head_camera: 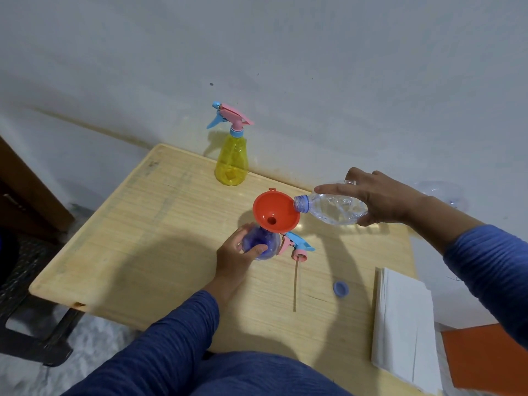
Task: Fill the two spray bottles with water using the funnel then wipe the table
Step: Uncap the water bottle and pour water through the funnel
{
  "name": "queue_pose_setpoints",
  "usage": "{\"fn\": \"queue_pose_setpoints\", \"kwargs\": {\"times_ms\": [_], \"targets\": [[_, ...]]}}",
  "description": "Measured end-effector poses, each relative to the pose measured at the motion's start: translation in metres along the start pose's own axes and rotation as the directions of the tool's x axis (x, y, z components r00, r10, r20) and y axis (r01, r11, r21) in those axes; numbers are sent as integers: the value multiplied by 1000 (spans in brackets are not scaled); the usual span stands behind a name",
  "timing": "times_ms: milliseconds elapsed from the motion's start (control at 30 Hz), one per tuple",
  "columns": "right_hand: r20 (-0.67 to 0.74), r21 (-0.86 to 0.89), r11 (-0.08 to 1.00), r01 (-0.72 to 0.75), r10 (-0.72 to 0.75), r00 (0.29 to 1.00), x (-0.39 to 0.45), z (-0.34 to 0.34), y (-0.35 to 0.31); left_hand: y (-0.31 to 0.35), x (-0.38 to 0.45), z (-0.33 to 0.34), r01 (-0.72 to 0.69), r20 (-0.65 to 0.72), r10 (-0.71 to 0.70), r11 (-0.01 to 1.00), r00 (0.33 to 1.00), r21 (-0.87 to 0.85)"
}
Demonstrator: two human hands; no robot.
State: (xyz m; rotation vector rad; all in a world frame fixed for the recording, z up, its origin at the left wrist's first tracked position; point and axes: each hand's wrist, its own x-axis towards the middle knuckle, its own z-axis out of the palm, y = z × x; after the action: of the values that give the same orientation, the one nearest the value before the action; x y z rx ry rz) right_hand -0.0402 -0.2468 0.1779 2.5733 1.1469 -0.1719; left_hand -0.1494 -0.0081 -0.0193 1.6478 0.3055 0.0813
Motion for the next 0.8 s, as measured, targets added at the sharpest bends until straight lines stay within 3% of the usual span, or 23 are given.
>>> {"fn": "queue_pose_setpoints", "kwargs": {"times_ms": [800], "targets": [[-12, -99, 995, 22, -23, 1000, 6, 5, 9, -5, 4, 1, 25, 6, -25, 999, 1000, -46]]}}
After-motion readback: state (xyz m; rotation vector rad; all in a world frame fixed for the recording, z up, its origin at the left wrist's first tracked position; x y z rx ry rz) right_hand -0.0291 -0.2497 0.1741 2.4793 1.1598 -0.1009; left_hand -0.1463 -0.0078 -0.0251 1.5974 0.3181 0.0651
